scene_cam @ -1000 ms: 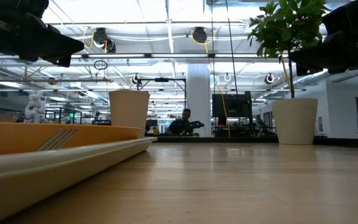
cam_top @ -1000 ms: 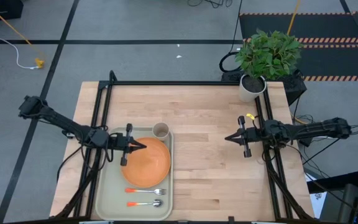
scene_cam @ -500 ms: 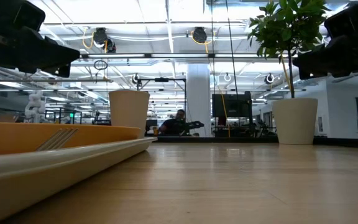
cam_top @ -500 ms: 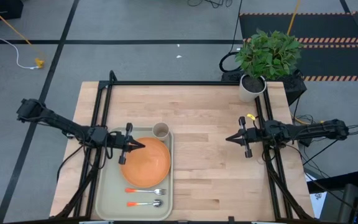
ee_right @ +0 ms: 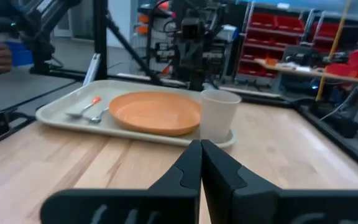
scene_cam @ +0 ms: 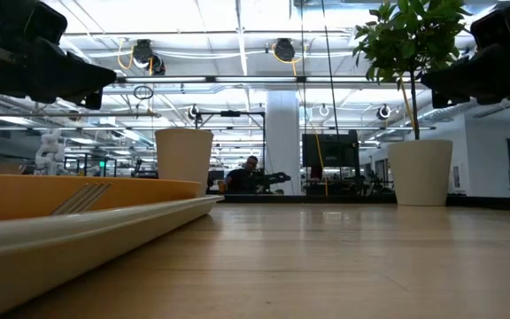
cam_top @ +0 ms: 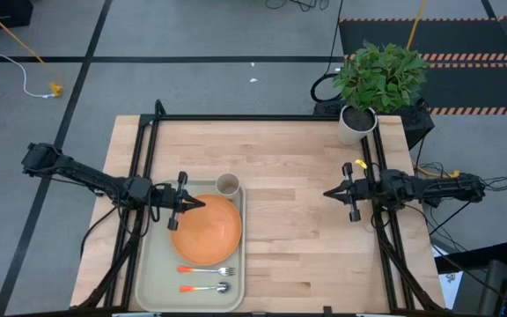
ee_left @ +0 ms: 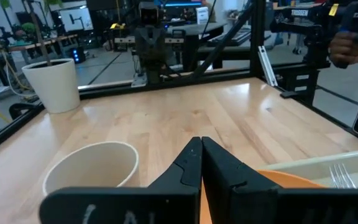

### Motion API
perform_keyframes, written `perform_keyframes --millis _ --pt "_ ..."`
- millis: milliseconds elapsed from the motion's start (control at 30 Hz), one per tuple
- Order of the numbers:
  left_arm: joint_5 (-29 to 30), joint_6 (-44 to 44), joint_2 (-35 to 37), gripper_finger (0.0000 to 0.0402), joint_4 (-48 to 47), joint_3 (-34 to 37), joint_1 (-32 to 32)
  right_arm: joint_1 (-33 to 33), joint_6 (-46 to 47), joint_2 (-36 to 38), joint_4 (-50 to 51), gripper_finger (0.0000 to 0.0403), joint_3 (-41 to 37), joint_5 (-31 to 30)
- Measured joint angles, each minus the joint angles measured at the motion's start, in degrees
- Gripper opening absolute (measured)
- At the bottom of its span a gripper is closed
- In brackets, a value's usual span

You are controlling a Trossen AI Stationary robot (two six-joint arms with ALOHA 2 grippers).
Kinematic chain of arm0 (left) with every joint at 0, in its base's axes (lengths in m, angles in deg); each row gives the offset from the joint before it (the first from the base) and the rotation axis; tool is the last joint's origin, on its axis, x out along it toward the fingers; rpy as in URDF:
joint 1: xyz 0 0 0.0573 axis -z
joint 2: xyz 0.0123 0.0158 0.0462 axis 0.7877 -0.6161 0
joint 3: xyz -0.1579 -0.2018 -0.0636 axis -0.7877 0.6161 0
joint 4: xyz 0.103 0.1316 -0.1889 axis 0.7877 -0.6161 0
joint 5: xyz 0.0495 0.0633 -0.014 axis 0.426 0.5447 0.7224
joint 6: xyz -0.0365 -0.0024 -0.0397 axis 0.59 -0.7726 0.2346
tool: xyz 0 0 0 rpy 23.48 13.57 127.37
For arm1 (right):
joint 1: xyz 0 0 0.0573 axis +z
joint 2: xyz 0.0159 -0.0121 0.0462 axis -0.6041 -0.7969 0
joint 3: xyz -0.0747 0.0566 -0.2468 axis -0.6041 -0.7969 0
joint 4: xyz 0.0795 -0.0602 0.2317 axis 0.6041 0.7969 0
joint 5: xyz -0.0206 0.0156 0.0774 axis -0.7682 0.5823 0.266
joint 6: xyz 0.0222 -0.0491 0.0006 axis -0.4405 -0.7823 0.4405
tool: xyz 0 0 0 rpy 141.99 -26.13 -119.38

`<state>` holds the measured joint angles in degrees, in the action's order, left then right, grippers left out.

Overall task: Pick and place plate/cup/fork/spoon on tray
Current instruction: Return to Home Position

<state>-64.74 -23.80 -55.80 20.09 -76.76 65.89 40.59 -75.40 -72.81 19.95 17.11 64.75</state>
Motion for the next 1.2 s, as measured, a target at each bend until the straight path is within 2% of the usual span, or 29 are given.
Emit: perform_keyframes --millis 533,667,933,1067,1200 --pt "0.0 0.9 0.0 0.0011 0.2 0.0 -0.5 0.0 -3.7 2.5 -0.1 0.0000 0.0 1.2" --pt "0.0 0.7 0.0 0.0006 0.7 0.0 -0.5 0.0 -5.2 2.7 -4.1 0.0000 0.0 1.4" --pt "-1.0 1.5 0.1 0.0012 -0.7 0.0 -0.5 0.0 -4.4 3.5 -1.7 0.0000 0.0 1.3" --pt "-3.7 1.5 2.4 0.0004 -2.2 -0.1 -0.5 0.0 -3.4 3.4 -1.2 0.0000 0.0 1.1" --pt "-3.9 1.6 6.9 0.0008 -6.8 -0.1 -0.5 0.0 -0.8 3.4 -1.0 0.0000 0.0 1.1"
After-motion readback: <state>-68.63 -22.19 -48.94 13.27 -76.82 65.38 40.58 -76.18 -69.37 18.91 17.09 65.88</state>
